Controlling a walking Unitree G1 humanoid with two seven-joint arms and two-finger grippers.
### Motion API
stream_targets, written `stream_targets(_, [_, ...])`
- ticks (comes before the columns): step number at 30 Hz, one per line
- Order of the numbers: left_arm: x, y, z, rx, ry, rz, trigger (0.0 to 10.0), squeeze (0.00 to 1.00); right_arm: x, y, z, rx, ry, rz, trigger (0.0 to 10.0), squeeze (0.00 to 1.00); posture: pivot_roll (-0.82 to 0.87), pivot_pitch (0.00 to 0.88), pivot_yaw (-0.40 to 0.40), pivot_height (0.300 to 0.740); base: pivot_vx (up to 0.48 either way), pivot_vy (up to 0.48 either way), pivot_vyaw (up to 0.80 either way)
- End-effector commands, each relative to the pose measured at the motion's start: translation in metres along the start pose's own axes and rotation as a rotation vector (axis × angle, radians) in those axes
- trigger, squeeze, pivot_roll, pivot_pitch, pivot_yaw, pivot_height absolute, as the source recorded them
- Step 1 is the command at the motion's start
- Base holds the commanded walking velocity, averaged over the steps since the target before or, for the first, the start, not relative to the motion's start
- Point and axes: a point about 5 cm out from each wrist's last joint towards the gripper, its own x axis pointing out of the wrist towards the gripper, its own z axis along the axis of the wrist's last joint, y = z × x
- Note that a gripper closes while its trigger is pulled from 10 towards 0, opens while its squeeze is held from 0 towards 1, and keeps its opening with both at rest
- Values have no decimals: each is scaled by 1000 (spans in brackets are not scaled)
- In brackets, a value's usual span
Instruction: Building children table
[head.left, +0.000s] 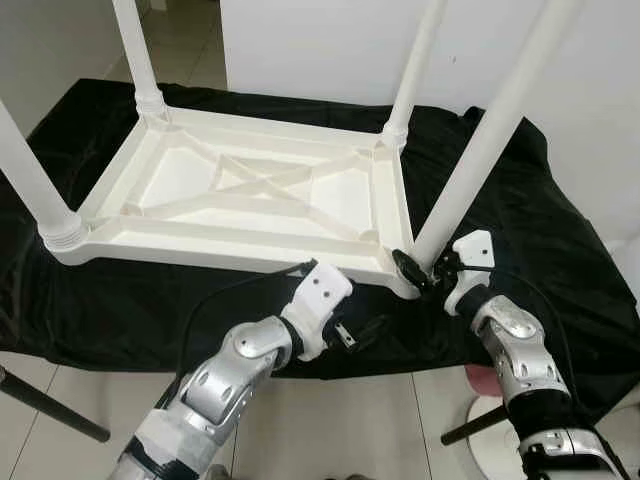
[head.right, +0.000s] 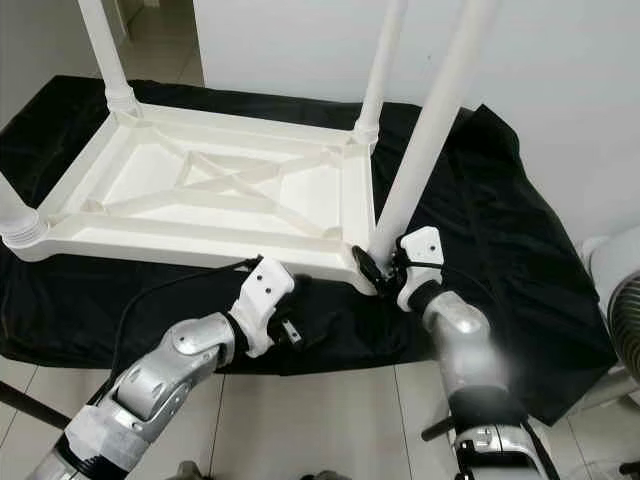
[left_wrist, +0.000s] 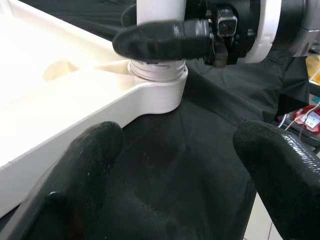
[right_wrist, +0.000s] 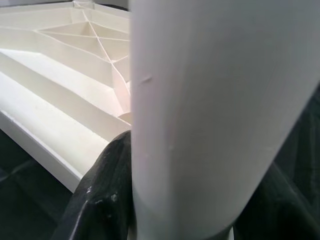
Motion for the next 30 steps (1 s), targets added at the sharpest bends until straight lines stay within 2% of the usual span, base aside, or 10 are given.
stream_targets(1, [2, -4, 1, 5, -1, -63, 10000, 0, -1, 0, -4, -15, 14, 20, 0, 0, 2, 45, -101, 740, 0, 0, 0])
stream_targets(5, [2, -5, 0, 4, -1, -59, 10000, 0, -2, 0, -7, -8, 17, 18, 0, 0, 2, 46, -101, 740, 0, 0, 0])
stream_targets(6, [1, -5, 0, 3, -1, -57, 10000, 0, -3, 0, -10, 13, 20, -4, 1922, 0, 1, 55, -102, 740, 0, 0, 0])
stream_targets(7, [1, -5, 0, 1, -2, -56, 10000, 0, -4, 0, -11, 30, 22, -25, 10000, 0, 0, 58, -101, 740, 0, 0, 0])
stream_targets(12, [1, -4, 0, -1, -2, -53, 10000, 0, -5, 1, -13, 62, 16, -83, 10000, 0, -3, 66, -96, 740, 0, 0, 0])
stream_targets(17, [0, -3, 1, -4, -1, -53, 10000, 0, -5, 1, -12, 106, 19, -201, 10000, 0, -7, 71, -89, 740, 0, 0, 0])
stream_targets(20, [-1, -4, 0, -4, 3, -57, 10000, 0, -5, 1, -13, 168, 33, -368, 10000, 0, -12, 79, -76, 740, 0, 0, 0])
stream_targets(26, [-2, -4, 0, -4, 9, -64, 10000, 0, -3, 11, -10, 196, 29, -530, 10000, 0, -18, 90, -64, 740, 0, 0, 0])
stream_targets(28, [-2, -4, -1, -7, 12, -67, 10000, 0, -1, 16, -8, 211, 16, -639, 10000, 0, -24, 93, -61, 740, 0, 0, 0])
stream_targets(30, [-2, -4, -1, -9, 13, -68, 10000, 0, 0, 18, -7, 220, 11, -692, 10000, 0, -24, 93, -61, 740, 0, 0, 0])
